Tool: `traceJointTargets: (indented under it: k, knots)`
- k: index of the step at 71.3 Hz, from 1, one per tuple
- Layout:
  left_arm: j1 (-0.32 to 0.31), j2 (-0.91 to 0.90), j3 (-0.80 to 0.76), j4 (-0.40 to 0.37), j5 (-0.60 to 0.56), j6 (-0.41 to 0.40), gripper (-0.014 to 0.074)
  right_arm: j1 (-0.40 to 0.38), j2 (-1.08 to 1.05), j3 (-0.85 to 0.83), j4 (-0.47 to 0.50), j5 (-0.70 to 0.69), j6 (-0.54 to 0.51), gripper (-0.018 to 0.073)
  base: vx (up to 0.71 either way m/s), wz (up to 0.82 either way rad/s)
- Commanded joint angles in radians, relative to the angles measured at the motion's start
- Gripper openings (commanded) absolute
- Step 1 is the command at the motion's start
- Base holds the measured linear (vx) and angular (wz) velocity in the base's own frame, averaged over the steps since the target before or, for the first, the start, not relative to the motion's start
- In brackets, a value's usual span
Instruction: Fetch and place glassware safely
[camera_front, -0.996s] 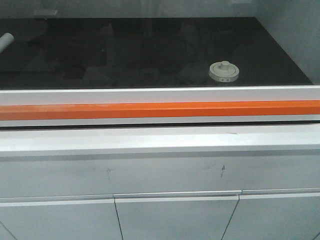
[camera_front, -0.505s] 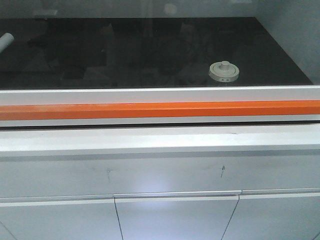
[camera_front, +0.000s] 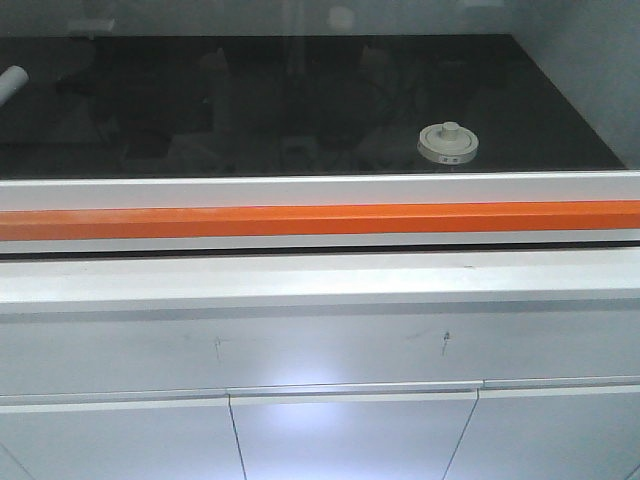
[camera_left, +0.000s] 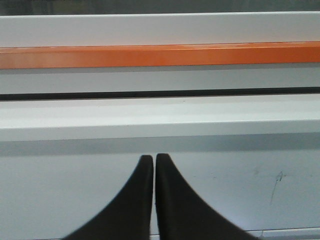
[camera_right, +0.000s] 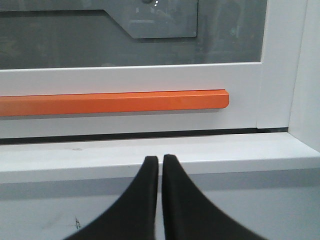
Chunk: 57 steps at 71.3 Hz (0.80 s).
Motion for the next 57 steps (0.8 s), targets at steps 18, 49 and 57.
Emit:
traceJointTargets:
  k: [18, 49, 57]
  knots:
    - [-0.008, -0.012, 0.024, -0.021, -0.123, -0.009, -0.0007, -0.005, -0.013, 0.019, -0.002, -0.076, -0.010, -0.0003, 0.00, 0.00]
    - [-0.008, -0.012, 0.019, -0.039, -0.349, -0.009, -0.0007, -0.005, -0.013, 0.011, 0.014, -0.201, -0.001, -0.0003, 0.00, 0.00]
    - [-0.008, -0.010, -0.011, -0.039, -0.510, -0.025, -0.0007, -0.005, -0.012, -0.052, 0.014, -0.263, -0.003, -0.0003, 0.00, 0.00]
